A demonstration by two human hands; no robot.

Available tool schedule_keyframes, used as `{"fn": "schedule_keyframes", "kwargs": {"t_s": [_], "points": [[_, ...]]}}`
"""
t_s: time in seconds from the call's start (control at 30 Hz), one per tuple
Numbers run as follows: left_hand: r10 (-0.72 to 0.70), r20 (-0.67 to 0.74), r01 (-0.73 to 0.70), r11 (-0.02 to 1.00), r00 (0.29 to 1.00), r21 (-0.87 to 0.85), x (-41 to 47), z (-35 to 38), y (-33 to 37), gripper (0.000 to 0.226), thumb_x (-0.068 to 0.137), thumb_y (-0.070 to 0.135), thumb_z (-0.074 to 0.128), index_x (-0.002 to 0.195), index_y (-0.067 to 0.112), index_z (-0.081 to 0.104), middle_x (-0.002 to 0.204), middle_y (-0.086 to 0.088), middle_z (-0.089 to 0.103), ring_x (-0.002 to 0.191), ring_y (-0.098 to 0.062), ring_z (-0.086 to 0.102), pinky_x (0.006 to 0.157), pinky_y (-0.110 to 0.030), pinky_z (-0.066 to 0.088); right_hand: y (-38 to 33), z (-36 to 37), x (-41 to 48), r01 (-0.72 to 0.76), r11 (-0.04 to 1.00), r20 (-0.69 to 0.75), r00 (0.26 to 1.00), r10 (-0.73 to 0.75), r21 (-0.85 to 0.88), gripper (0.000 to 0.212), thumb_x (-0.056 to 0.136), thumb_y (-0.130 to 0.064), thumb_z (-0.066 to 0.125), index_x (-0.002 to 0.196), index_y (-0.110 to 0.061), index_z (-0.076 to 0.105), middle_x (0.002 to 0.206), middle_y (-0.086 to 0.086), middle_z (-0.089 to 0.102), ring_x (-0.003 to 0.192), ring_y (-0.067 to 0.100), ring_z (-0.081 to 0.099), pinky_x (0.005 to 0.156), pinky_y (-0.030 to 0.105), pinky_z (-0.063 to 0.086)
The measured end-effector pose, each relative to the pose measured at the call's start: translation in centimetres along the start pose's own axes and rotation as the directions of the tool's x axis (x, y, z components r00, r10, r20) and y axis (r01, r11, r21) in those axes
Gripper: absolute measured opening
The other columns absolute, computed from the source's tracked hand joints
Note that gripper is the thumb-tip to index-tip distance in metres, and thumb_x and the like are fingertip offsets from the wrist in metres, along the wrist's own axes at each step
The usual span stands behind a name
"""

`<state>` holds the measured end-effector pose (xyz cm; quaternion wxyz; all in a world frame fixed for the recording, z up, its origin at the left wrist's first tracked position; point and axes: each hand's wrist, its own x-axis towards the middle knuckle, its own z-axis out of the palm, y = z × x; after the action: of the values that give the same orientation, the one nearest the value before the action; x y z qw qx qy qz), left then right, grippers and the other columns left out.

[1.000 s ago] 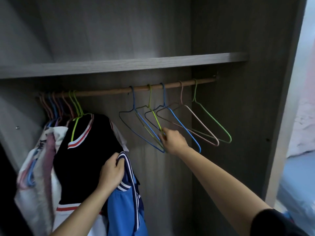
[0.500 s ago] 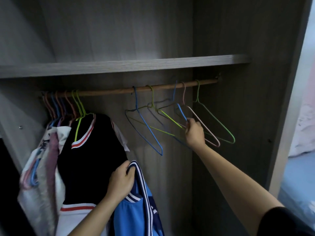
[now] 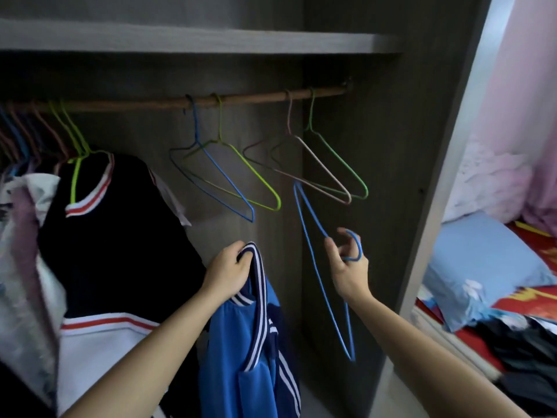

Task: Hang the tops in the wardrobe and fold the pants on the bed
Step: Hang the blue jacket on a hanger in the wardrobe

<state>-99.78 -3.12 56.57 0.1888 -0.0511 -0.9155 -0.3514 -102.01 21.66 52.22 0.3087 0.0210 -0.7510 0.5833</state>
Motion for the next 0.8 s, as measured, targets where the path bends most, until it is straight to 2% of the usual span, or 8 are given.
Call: {"fn": "schedule_keyframes", "kwargs": {"t_s": [0.1, 0.17, 0.27, 0.37, 0.43, 0.5, 0.6, 0.8], "points": [[-0.026, 0.057, 0.025, 1.000, 0.998, 0.016, 0.6, 1.8, 0.2, 0.024, 0.091, 0.021, 0.052, 0.068, 0.015, 0.046, 0.066, -0.002, 0.057, 0.073, -0.029, 0.059, 0.066, -0.039, 0.043, 1.4, -2.0, -1.6, -0.022, 0.990, 0.078, 0.996, 0.034, -0.142, 0.009, 0.098, -0.040, 0.056, 0.098, -0.045, 0.064, 0.081, -0.025, 0.067, 0.080, -0.009, 0.063, 0.072, 0.021, 0.047], [-0.058, 0.085, 0.056, 0.998, 0.995, 0.030, 1.1, 3.0, 0.1, 0.024, 0.091, 0.025, 0.053, 0.069, 0.018, 0.046, 0.066, -0.001, 0.056, 0.075, -0.031, 0.059, 0.068, -0.040, 0.044, 1.8, -3.4, -2.8, -0.005, 0.979, 0.175, 0.984, 0.042, -0.206, 0.014, 0.098, -0.035, 0.058, 0.101, -0.032, 0.072, 0.077, -0.016, 0.069, 0.073, -0.005, 0.064, 0.068, 0.022, 0.050], [-0.089, 0.099, 0.084, 0.995, 0.991, 0.055, 2.0, 4.4, 0.1, 0.019, 0.090, 0.029, 0.055, 0.075, 0.019, 0.048, 0.071, 0.000, 0.057, 0.079, -0.031, 0.060, 0.071, -0.039, 0.046, 1.0, -5.5, -4.4, 0.009, 0.949, 0.282, 0.956, 0.084, -0.316, 0.021, 0.097, -0.040, 0.057, 0.094, -0.028, 0.074, 0.071, -0.014, 0.069, 0.066, -0.004, 0.064, 0.059, 0.011, 0.045], [-0.113, 0.079, 0.106, 0.990, 0.990, 0.090, 3.0, 5.2, 0.1, 0.019, 0.086, 0.030, 0.060, 0.077, 0.021, 0.046, 0.077, -0.002, 0.059, 0.081, -0.031, 0.061, 0.072, -0.039, 0.047, -0.5, -7.7, -5.5, -0.030, 0.912, 0.375, 0.906, 0.198, -0.410, 0.031, 0.097, -0.046, 0.054, 0.081, -0.027, 0.074, 0.063, -0.007, 0.066, 0.060, 0.005, 0.063, 0.054, 0.025, 0.048], [-0.120, 0.089, 0.109, 0.987, 0.989, 0.122, 3.6, 5.5, 0.2, 0.021, 0.082, 0.028, 0.063, 0.074, 0.022, 0.045, 0.078, -0.002, 0.059, 0.082, -0.031, 0.061, 0.070, -0.036, 0.046, -1.8, -9.4, -5.8, -0.016, 0.891, 0.441, 0.865, 0.240, -0.454, 0.034, 0.097, -0.047, 0.053, 0.075, -0.031, 0.074, 0.065, -0.008, 0.068, 0.060, 0.009, 0.064, 0.056, 0.027, 0.051], [-0.116, 0.133, 0.094, 0.982, 0.984, 0.162, 3.9, 5.6, 0.5, 0.020, 0.079, 0.024, 0.066, 0.073, 0.023, 0.047, 0.079, 0.000, 0.058, 0.084, -0.030, 0.061, 0.069, -0.033, 0.043, -3.1, -11.1, -5.8, 0.032, 0.887, 0.471, 0.856, 0.214, -0.461, 0.035, 0.096, -0.047, 0.054, 0.069, -0.033, 0.073, 0.065, -0.012, 0.068, 0.058, 0.006, 0.064, 0.051, 0.021, 0.049], [-0.076, 0.201, 0.042, 0.985, 0.977, 0.169, 3.9, 6.1, 1.1, 0.017, 0.075, 0.014, 0.067, 0.080, 0.023, 0.053, 0.085, 0.000, 0.059, 0.086, -0.028, 0.060, 0.072, -0.031, 0.044, -4.5, -12.7, -5.5, 0.074, 0.909, 0.497, 0.854, 0.155, -0.410, 0.035, 0.096, -0.044, 0.057, 0.064, -0.038, 0.071, 0.065, -0.019, 0.067, 0.059, 0.001, 0.062, 0.053, 0.012, 0.043], [0.095, 0.357, -0.118, 0.992, 0.929, 0.044, 2.6, 7.3, 4.2, 0.031, 0.075, 0.003, 0.069, 0.094, 0.023, 0.056, 0.101, 0.002, 0.055, 0.091, -0.016, 0.054, 0.076, -0.025, 0.041, -4.6, -12.0, -4.5, 0.017, 0.941, 0.553, 0.813, 0.184, -0.338, 0.033, 0.097, -0.040, 0.058, 0.071, -0.031, 0.075, 0.071, -0.021, 0.068, 0.067, -0.003, 0.063, 0.057, 0.010, 0.043]]}}
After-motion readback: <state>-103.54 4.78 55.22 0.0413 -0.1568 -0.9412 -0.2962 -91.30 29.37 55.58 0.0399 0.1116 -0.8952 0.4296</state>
